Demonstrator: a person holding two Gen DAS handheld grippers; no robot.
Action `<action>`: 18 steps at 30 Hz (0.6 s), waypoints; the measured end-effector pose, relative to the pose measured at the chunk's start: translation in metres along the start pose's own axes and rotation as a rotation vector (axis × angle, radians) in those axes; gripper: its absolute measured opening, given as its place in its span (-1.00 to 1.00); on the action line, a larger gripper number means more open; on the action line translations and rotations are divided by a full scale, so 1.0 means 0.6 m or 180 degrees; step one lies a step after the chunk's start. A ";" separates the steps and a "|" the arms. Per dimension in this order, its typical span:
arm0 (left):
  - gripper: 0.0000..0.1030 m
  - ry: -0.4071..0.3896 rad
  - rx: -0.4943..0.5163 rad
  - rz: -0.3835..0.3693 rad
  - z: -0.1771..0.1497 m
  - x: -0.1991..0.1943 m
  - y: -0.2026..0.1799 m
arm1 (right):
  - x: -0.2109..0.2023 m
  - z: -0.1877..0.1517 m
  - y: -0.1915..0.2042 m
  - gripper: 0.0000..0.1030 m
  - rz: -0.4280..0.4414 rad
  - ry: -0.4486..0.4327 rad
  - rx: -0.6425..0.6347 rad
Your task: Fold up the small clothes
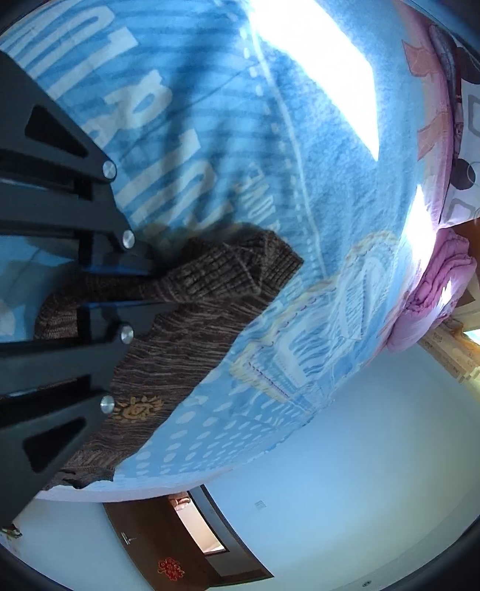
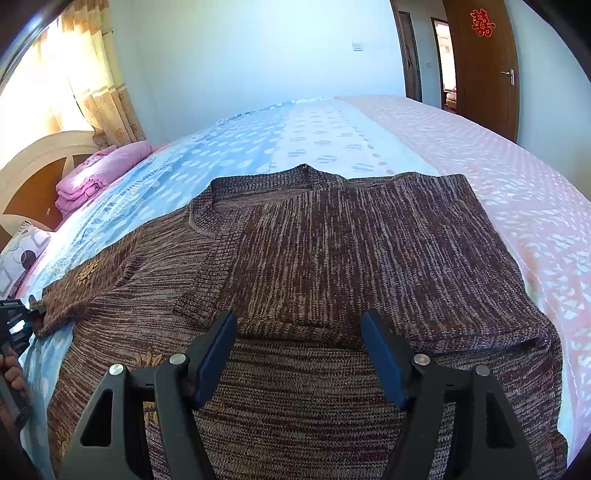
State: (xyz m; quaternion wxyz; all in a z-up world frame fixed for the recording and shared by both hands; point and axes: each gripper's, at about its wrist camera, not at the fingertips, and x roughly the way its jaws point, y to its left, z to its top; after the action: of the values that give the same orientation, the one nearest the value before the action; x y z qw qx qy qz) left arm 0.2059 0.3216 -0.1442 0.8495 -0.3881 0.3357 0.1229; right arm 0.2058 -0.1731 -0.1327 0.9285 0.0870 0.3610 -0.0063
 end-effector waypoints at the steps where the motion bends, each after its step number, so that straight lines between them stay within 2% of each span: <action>1: -0.81 -0.0001 0.0013 -0.0001 0.004 0.001 -0.005 | 0.000 0.000 -0.002 0.37 0.0009 -0.0001 0.0005; 4: -0.82 -0.0042 0.0190 -0.0024 0.024 0.005 -0.053 | -0.001 -0.002 -0.007 0.37 0.0043 -0.0012 0.0031; 6: -0.84 -0.0125 0.0442 -0.0103 0.033 -0.002 -0.112 | -0.002 -0.003 -0.011 0.37 0.0064 -0.0022 0.0047; 10: -0.84 -0.0248 0.1139 -0.0462 0.006 -0.033 -0.267 | -0.005 -0.003 -0.017 0.37 0.0109 -0.0039 0.0089; 13: -0.84 -0.0218 0.1809 -0.0773 -0.079 -0.058 -0.380 | -0.007 -0.003 -0.021 0.37 0.0142 -0.0046 0.0116; 14: -0.84 -0.0172 0.2080 -0.0843 -0.127 -0.061 -0.414 | -0.007 -0.003 -0.022 0.37 0.0149 -0.0048 0.0122; 16: -0.84 -0.0039 0.2488 -0.0923 -0.214 -0.052 -0.453 | -0.008 -0.003 -0.023 0.37 0.0167 -0.0052 0.0135; 18: -0.84 0.0048 0.2826 -0.0834 -0.288 -0.034 -0.469 | -0.009 -0.003 -0.023 0.37 0.0181 -0.0055 0.0145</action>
State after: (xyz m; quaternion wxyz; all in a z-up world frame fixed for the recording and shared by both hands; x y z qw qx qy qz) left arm 0.2406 0.0064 -0.0503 0.9393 -0.0268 0.3101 -0.1440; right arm 0.1995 -0.1868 -0.1328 0.9291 0.1182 0.3501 0.0111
